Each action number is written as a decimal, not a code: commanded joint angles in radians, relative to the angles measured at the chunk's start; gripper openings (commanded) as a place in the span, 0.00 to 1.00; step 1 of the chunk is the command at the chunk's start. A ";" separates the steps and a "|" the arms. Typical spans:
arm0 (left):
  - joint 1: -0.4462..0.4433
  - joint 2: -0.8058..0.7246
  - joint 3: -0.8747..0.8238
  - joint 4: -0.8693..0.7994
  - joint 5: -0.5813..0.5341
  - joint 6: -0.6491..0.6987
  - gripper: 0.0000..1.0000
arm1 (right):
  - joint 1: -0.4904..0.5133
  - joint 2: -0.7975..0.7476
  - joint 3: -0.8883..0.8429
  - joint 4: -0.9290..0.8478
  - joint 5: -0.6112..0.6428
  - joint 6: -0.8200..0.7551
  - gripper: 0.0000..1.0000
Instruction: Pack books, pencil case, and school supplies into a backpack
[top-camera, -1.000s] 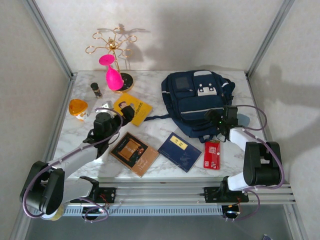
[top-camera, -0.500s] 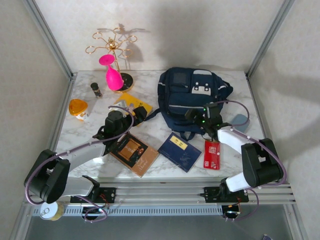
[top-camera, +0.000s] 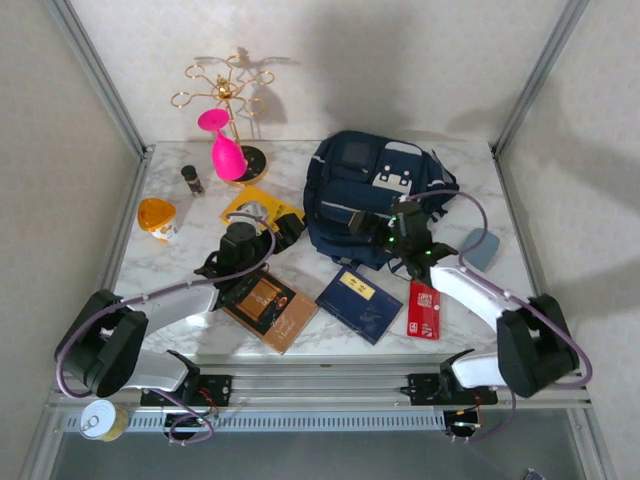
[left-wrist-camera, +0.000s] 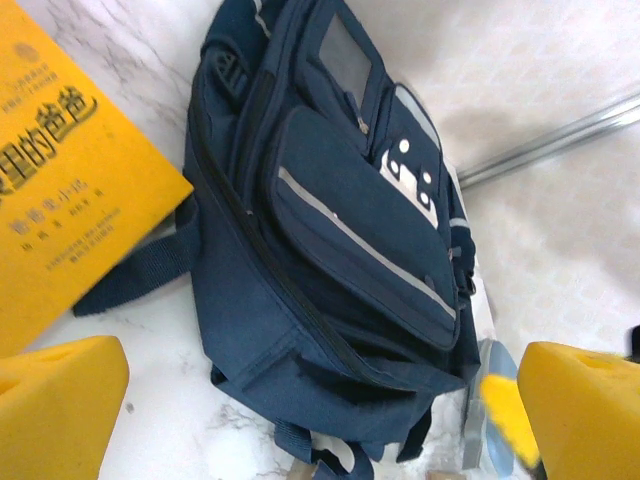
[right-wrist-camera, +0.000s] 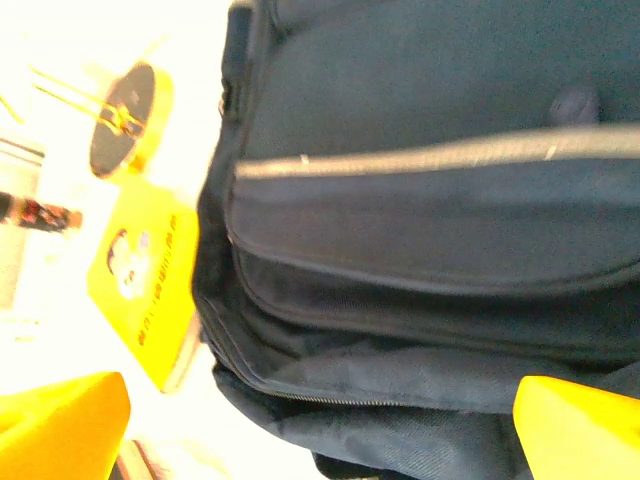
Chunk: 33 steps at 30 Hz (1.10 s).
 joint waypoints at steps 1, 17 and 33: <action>-0.033 0.035 0.046 0.039 -0.002 -0.036 0.99 | -0.078 -0.055 -0.025 -0.096 0.026 -0.056 0.99; -0.211 0.372 0.259 0.101 0.005 -0.106 0.99 | -0.293 0.201 0.094 -0.124 -0.035 -0.107 0.99; -0.181 0.514 0.327 0.117 -0.039 -0.073 0.99 | -0.209 0.238 0.043 -0.010 -0.123 -0.057 0.88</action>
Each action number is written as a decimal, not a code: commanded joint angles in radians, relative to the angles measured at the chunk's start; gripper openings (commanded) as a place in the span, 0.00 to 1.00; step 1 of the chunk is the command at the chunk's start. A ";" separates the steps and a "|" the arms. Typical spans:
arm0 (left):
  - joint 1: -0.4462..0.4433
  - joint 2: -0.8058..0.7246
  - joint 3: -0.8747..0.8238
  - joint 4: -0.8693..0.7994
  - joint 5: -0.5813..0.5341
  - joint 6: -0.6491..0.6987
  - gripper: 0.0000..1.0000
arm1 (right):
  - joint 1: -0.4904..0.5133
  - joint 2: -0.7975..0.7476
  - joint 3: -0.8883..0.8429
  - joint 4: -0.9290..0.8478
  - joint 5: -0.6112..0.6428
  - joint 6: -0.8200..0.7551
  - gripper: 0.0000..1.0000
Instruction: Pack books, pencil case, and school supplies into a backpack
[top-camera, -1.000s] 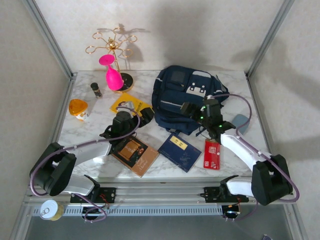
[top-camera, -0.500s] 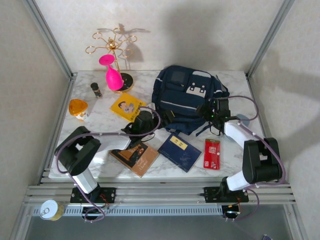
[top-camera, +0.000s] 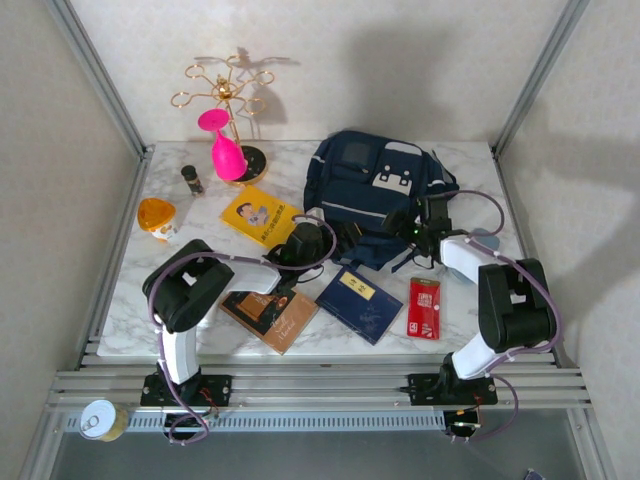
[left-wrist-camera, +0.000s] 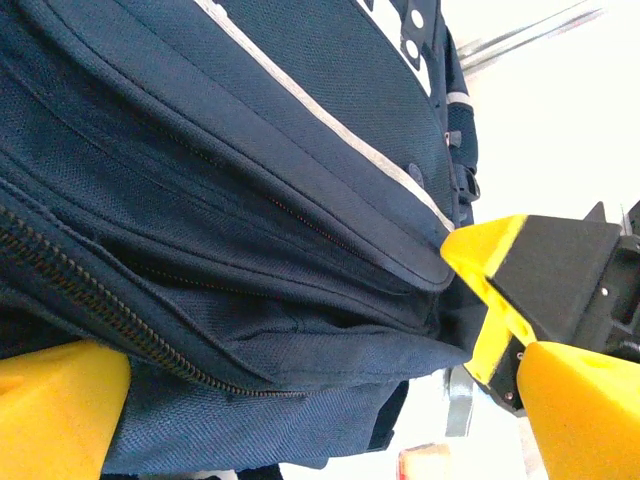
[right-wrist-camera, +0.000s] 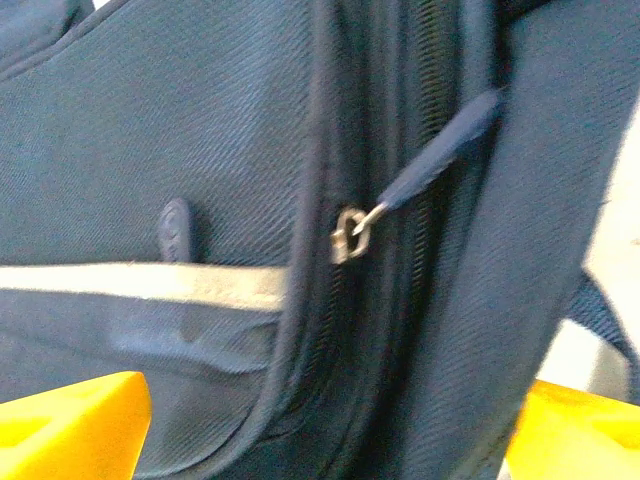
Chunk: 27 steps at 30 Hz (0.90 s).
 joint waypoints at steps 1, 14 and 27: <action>0.034 -0.014 0.001 -0.019 -0.040 0.036 0.99 | 0.051 -0.025 -0.022 0.045 -0.027 0.033 0.88; 0.093 -0.161 -0.066 -0.117 -0.075 0.102 0.99 | 0.182 -0.118 -0.022 0.050 -0.018 0.056 0.88; -0.012 -0.176 -0.014 -0.174 -0.062 0.024 0.99 | -0.099 -0.152 0.035 -0.151 -0.003 -0.015 0.99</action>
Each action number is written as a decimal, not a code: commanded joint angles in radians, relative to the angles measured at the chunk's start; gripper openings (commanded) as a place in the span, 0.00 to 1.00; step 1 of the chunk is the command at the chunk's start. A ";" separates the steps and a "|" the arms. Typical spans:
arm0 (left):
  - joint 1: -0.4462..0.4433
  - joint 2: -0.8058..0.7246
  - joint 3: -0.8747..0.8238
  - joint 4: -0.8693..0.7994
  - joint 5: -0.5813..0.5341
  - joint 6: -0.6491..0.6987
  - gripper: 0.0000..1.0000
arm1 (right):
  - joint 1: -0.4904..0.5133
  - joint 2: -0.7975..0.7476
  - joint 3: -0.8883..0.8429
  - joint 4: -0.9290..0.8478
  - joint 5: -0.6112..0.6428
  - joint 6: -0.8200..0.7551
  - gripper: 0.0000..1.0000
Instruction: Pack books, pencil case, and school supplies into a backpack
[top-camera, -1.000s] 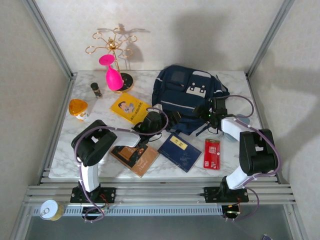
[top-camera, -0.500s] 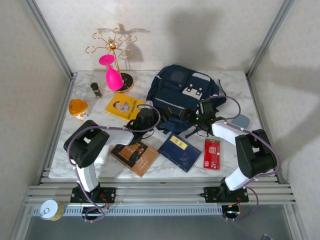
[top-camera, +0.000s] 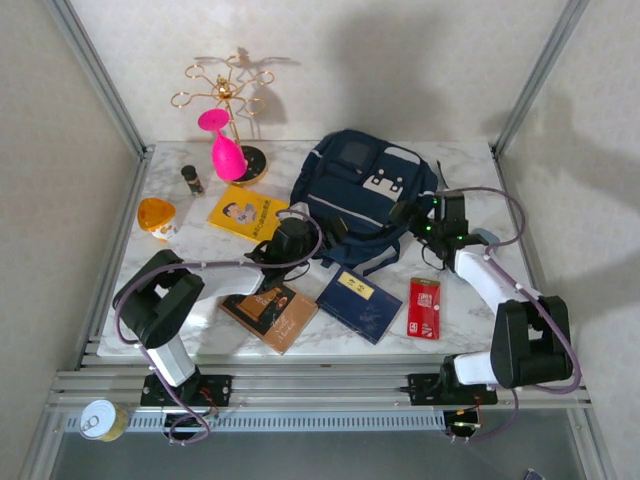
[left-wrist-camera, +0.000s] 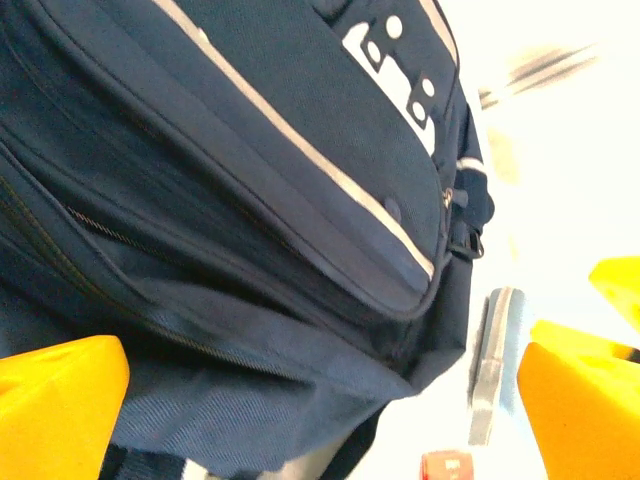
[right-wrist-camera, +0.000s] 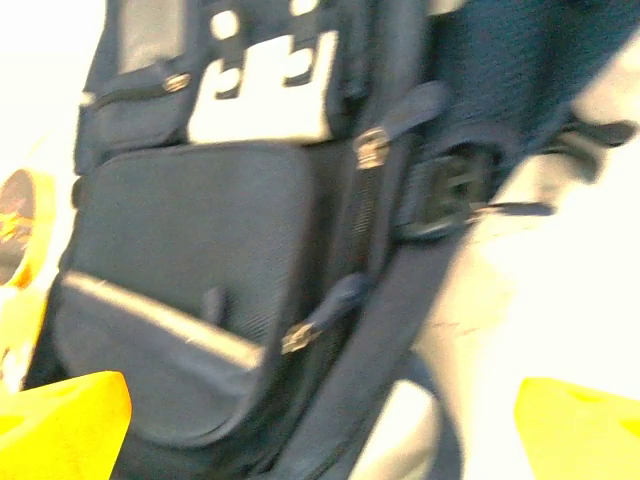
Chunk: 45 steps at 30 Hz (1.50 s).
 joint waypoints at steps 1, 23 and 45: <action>-0.043 0.006 0.052 -0.020 -0.004 -0.027 0.99 | -0.050 0.065 0.061 -0.064 0.000 -0.035 0.99; -0.139 0.210 0.226 -0.059 -0.055 -0.008 0.99 | -0.120 0.518 0.393 0.021 -0.145 -0.114 0.42; 0.128 0.329 0.476 -0.116 0.025 0.254 0.99 | -0.010 0.042 -0.019 0.186 -0.169 0.134 0.00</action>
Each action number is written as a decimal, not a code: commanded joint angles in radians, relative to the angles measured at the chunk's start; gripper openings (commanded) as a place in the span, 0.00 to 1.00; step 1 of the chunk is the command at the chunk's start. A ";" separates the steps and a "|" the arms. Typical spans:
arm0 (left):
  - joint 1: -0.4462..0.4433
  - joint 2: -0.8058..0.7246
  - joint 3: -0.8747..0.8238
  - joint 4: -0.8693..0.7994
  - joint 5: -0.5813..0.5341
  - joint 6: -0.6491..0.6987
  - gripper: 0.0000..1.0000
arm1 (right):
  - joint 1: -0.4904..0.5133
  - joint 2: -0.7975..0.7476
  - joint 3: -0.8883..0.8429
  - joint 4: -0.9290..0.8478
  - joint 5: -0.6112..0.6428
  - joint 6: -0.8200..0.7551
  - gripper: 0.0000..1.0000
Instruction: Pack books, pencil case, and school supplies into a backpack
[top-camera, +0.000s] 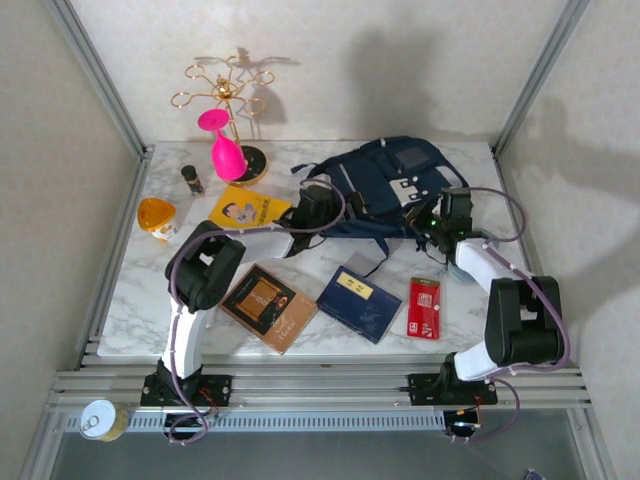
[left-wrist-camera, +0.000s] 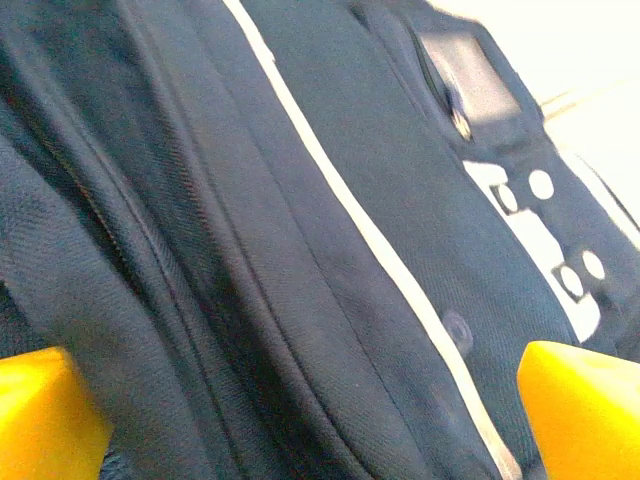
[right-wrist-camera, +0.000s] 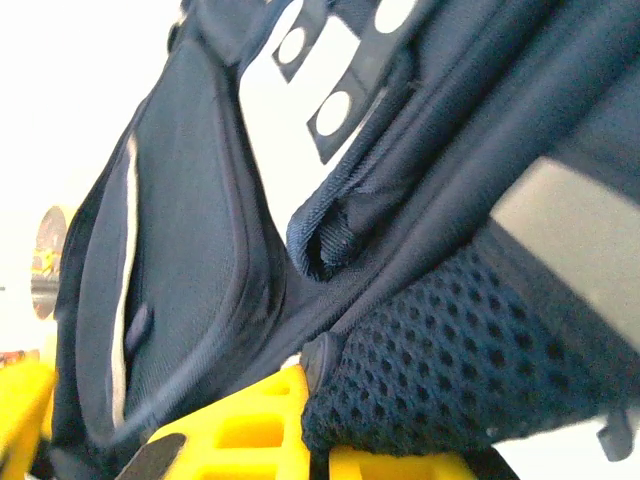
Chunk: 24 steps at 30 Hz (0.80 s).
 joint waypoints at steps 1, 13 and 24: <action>0.034 -0.061 -0.004 -0.023 0.001 0.081 0.99 | 0.030 -0.058 -0.016 0.035 -0.040 0.069 0.00; -0.013 -0.471 -0.347 -0.155 0.000 0.082 0.92 | 0.042 -0.170 -0.067 0.048 -0.026 0.250 0.00; -0.295 -0.463 -0.382 -0.066 -0.038 0.059 0.65 | 0.099 -0.214 -0.074 0.079 -0.020 0.362 0.00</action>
